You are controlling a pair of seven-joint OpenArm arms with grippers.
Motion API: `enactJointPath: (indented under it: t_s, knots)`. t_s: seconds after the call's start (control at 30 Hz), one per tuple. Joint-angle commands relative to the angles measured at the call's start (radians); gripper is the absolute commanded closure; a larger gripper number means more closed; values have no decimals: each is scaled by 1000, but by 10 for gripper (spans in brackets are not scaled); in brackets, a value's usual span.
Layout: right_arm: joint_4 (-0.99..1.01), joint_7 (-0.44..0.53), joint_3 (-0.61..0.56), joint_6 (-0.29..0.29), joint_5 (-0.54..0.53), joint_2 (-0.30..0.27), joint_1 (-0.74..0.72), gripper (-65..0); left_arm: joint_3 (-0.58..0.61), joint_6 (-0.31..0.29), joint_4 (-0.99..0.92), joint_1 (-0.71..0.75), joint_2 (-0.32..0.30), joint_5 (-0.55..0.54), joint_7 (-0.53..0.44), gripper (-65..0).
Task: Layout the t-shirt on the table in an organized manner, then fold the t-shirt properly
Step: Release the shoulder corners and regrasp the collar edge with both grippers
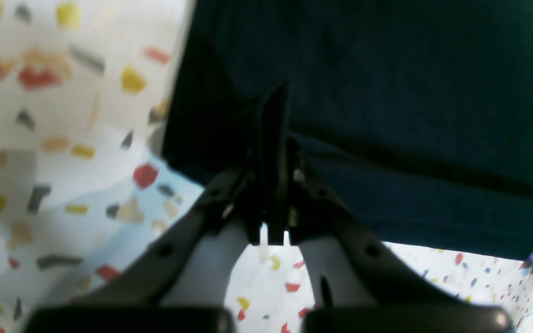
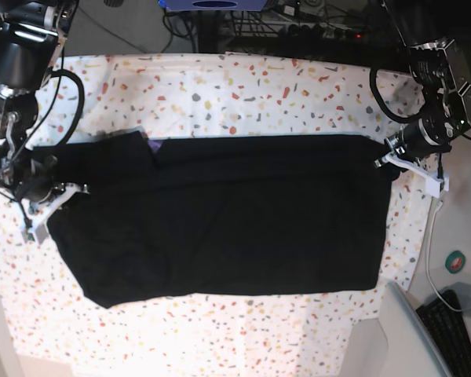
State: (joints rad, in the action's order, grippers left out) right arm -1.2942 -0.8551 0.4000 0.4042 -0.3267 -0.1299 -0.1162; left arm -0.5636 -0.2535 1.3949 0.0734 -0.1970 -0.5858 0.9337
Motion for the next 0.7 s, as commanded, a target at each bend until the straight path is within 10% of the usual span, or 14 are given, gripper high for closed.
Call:
enactJointPath:
  t_s: [0.0, 0.17, 0.3, 0.47, 0.67]
  knots:
    - [-17, 24, 6, -27, -9, -12, -18, 0, -9, 1, 19, -13, -15, -15, -17, 0]
    - [-57, 112, 9, -60, -13, -11, 19, -273, -28, -4, 28, -31, -17, -21, -21, -374]
    - [-201, 222, 9, -64, -15, -6, 126, -348, -54, -4, 28, -33, -17, -23, -68, -589]
    - [-368, 231, 67, -66, -15, 43, 263, -348, -134, -13, 97, 42, -9, -24, -97, -615]
    - [-385, 230, 285, -29, -15, 126, 312, -354, -255, -203, 146, 227, 101, -16, -247, -615]
